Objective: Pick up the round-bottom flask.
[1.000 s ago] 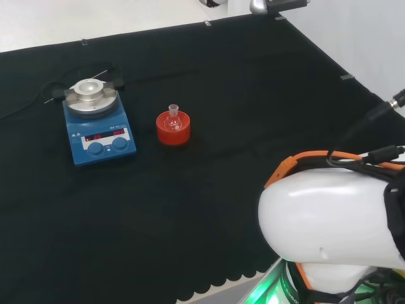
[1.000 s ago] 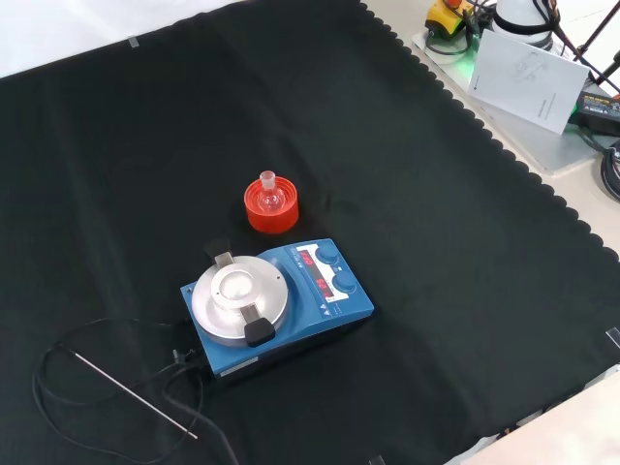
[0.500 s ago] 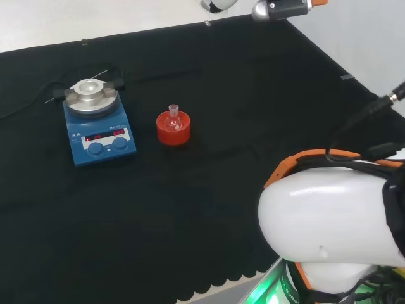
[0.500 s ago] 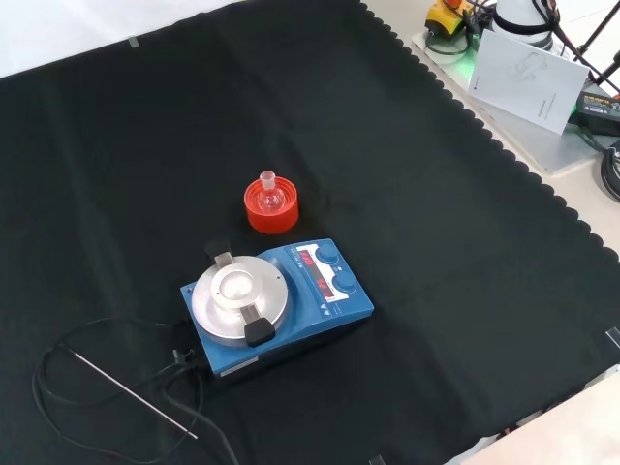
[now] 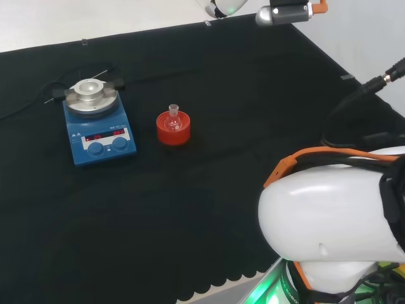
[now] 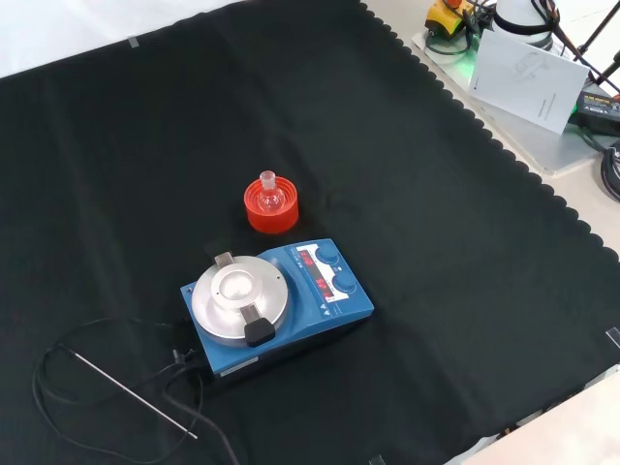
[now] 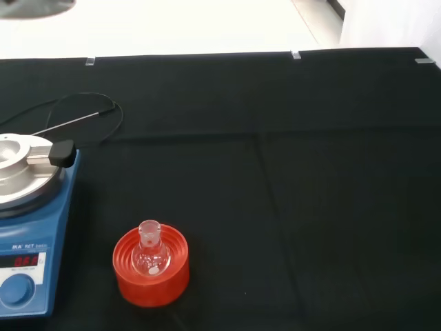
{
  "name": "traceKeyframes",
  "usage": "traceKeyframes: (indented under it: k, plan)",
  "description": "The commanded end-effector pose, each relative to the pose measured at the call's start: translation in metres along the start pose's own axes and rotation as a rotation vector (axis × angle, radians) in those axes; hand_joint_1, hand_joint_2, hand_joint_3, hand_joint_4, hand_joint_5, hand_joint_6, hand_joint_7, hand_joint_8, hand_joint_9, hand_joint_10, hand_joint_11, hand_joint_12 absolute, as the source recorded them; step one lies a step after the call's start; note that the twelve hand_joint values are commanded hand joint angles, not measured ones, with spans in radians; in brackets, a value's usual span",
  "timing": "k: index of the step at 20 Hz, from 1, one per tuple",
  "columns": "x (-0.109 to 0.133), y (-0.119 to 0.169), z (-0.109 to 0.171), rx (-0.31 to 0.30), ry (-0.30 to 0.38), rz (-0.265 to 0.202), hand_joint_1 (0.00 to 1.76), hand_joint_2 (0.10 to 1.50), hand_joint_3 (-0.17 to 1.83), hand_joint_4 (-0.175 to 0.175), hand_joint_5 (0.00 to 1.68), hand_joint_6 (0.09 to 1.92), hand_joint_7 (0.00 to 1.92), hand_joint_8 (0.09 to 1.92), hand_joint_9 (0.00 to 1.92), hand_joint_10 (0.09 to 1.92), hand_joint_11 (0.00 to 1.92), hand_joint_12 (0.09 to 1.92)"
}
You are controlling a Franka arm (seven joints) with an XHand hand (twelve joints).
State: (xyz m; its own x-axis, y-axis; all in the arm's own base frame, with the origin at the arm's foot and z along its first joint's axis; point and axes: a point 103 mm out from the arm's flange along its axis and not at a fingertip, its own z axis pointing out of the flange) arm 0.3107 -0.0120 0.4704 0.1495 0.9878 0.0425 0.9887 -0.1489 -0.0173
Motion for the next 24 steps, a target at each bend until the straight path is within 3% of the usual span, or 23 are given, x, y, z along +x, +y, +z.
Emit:
traceKeyframes:
  k: [1,3,5,9,14,19,24]
  plan:
    - [-0.008,0.011,0.014,0.015,0.034,-0.004,0.74,0.49,0.76,-0.137,0.25,0.09,0.12,0.79,0.08,0.89,0.00,1.18]
    - [-0.009,0.014,0.020,0.020,0.045,-0.006,0.74,0.49,0.77,-0.139,0.27,0.09,0.14,0.80,0.11,0.90,0.00,1.24]
    - [-0.012,0.021,0.024,0.034,0.014,-0.031,0.74,0.48,0.77,-0.141,0.29,0.09,0.16,0.81,0.13,0.90,0.00,1.28]
    - [-0.019,0.033,0.042,0.022,0.135,-0.008,0.75,0.46,0.78,-0.146,0.34,0.09,0.23,0.83,0.19,0.90,0.00,1.34]
    - [-0.020,0.045,0.058,0.053,0.189,-0.016,0.76,0.45,0.78,-0.152,0.40,0.09,0.31,0.83,0.25,0.90,0.00,1.39]
    - [-0.003,0.051,0.069,0.075,0.205,-0.020,0.75,0.44,0.78,-0.155,0.41,0.11,0.33,0.83,0.28,0.89,0.00,1.45]
    - [0.024,0.045,0.079,0.068,0.230,0.007,0.76,0.44,0.78,-0.158,0.41,0.13,0.36,0.84,0.31,0.90,0.00,1.48]
